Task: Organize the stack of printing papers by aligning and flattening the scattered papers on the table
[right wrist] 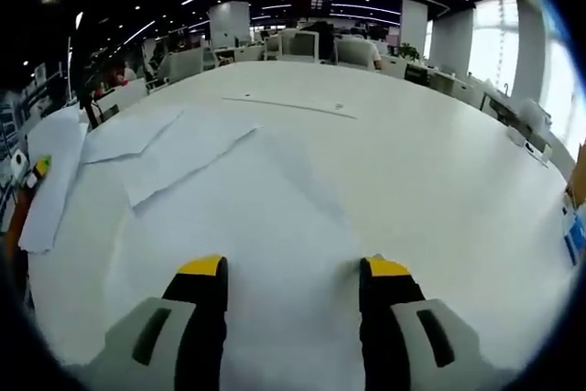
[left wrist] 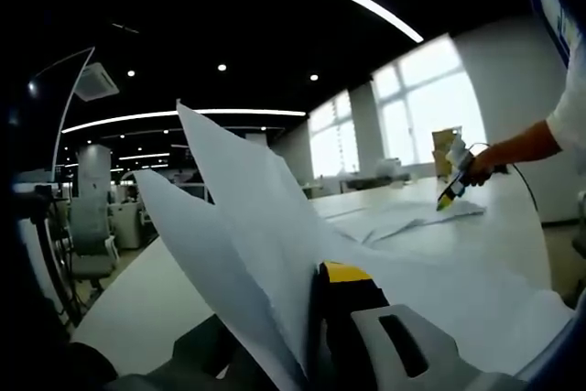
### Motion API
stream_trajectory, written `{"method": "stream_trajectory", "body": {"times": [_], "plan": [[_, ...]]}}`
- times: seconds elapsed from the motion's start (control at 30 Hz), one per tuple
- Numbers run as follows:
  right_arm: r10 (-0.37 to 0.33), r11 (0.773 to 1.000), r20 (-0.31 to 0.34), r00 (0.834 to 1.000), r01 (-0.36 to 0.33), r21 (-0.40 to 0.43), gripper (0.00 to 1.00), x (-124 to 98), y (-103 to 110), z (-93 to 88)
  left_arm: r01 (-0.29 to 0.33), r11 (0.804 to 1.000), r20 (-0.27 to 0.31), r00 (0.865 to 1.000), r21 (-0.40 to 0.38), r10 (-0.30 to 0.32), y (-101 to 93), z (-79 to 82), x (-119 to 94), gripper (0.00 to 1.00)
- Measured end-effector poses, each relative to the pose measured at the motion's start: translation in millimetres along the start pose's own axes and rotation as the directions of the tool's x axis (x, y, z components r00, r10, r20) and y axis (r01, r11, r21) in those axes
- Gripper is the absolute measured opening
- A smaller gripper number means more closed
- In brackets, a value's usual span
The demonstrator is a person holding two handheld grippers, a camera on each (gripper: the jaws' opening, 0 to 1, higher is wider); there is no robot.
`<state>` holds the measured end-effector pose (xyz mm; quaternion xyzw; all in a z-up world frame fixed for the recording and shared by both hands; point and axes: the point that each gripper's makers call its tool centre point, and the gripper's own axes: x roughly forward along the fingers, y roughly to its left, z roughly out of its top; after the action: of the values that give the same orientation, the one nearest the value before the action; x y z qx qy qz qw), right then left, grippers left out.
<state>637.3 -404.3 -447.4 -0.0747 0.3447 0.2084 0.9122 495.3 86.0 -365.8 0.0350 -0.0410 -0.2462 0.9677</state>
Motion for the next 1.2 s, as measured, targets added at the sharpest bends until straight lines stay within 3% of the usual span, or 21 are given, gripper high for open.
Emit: {"method": "stream_trajectory", "body": {"times": [0.33, 0.47, 0.57, 0.77, 0.93, 1.2], "plan": [[0.023, 1.0, -0.018, 1.0, -0.023, -0.016, 0.32, -2, 8, -0.4, 0.001, 1.0, 0.002, 1.0, 0.001, -0.001, 0.5, 0.5, 0, 0.09], [0.021, 0.998, -0.029, 0.999, -0.02, 0.051, 0.19, -4, 9, -2.7, 0.001, 1.0, 0.003, 1.0, 0.001, -0.001, 0.6, 0.4, 1, 0.09], [0.017, 0.999, -0.031, 0.999, -0.016, 0.047, 0.12, -6, 14, -4.5, 0.002, 1.0, 0.004, 1.0, 0.001, -0.002, 0.4, 0.2, 1, 0.09], [-0.017, 0.996, -0.036, 0.999, 0.02, 0.083, 0.09, -12, 16, -2.1, 0.003, 1.0, 0.004, 1.0, 0.001, -0.003, 0.4, 0.4, 2, 0.09], [-0.031, 0.981, 0.007, 1.0, 0.029, 0.194, 0.08, -27, 22, 5.9, 0.003, 1.0, 0.005, 1.0, 0.0, -0.003, 1.6, 0.4, 2, 0.09], [-0.115, 0.978, 0.03, 0.993, 0.107, 0.18, 0.08, -52, 26, 4.3, 0.004, 1.0, 0.007, 1.0, 0.0, -0.004, 1.5, 0.7, 2, 0.09]]}}
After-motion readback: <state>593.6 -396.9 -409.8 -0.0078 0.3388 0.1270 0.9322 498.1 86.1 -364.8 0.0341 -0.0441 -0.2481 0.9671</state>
